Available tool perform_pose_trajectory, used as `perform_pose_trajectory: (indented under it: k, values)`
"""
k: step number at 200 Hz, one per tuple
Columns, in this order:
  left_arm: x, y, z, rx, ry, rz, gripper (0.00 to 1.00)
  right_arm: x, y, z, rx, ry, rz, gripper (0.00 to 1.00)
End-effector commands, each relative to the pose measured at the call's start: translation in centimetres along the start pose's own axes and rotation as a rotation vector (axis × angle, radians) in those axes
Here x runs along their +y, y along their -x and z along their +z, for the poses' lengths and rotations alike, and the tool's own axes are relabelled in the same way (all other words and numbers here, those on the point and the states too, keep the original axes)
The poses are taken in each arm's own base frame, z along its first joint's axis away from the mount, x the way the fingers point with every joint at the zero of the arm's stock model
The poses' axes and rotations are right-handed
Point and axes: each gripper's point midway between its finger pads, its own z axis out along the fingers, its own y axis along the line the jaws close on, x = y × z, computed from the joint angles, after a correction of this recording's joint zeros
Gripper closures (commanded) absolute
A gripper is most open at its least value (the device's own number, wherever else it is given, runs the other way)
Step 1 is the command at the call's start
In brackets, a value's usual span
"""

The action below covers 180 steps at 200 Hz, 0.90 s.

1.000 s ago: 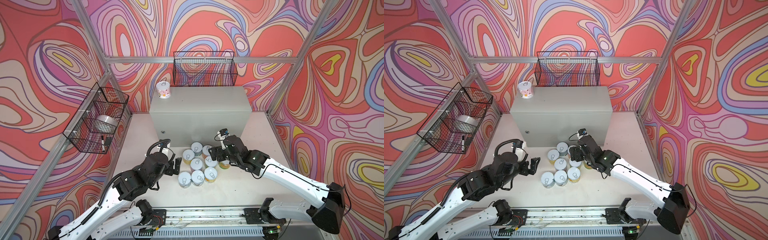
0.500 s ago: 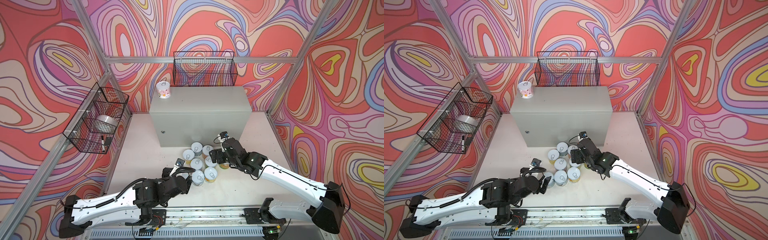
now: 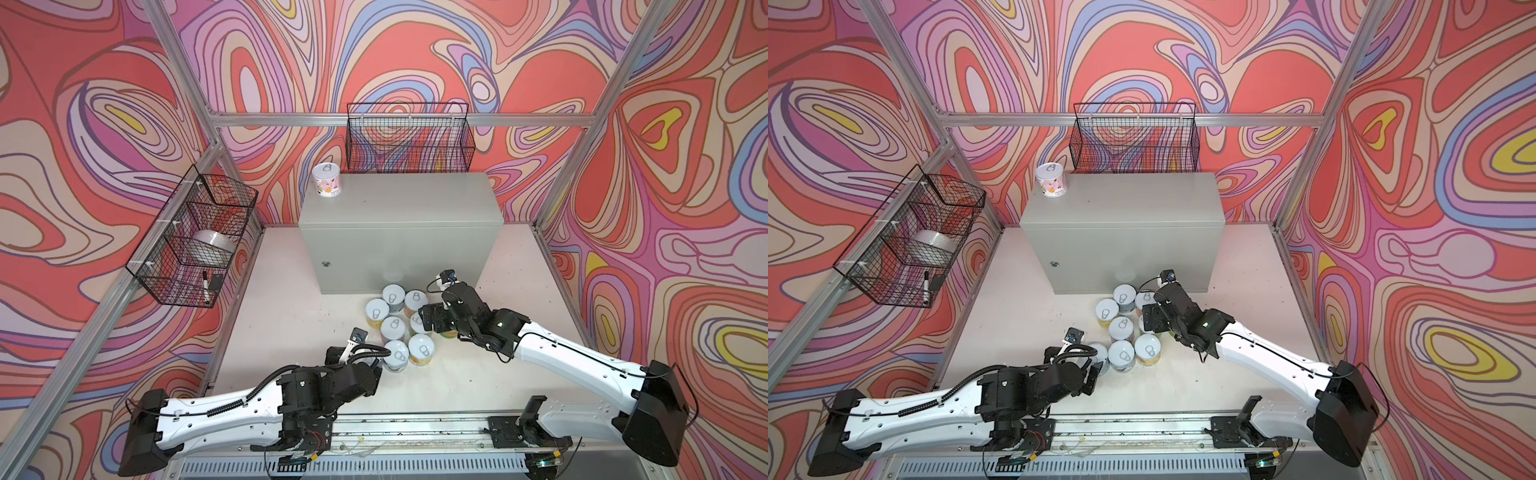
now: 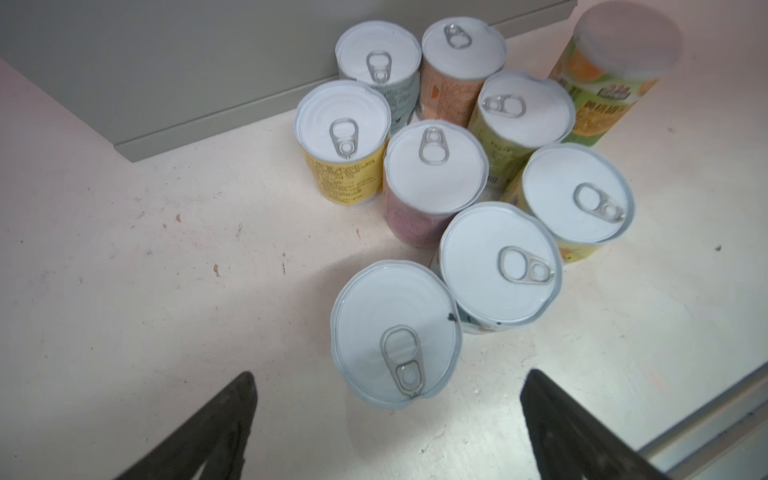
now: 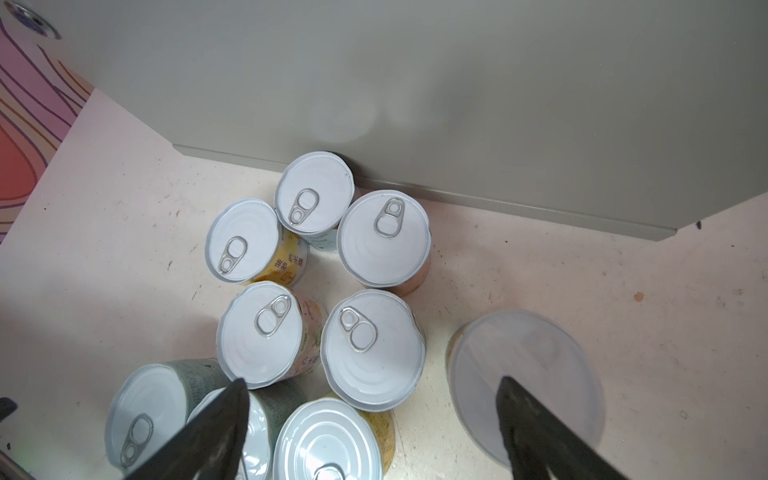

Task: Place and organize the canned foods onto the counter
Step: 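Lower the left gripper around the white-lidded can nearest the robot and close it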

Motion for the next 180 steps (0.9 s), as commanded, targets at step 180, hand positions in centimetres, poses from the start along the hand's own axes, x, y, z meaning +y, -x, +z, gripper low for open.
perform_pose_trajectory:
  k: [180]
  values:
    - [1.0,-3.2,6.6,0.039,0.022,-0.139,0.12,0.9,0.6,1.4,-0.014,0.007,-0.012,0.04]
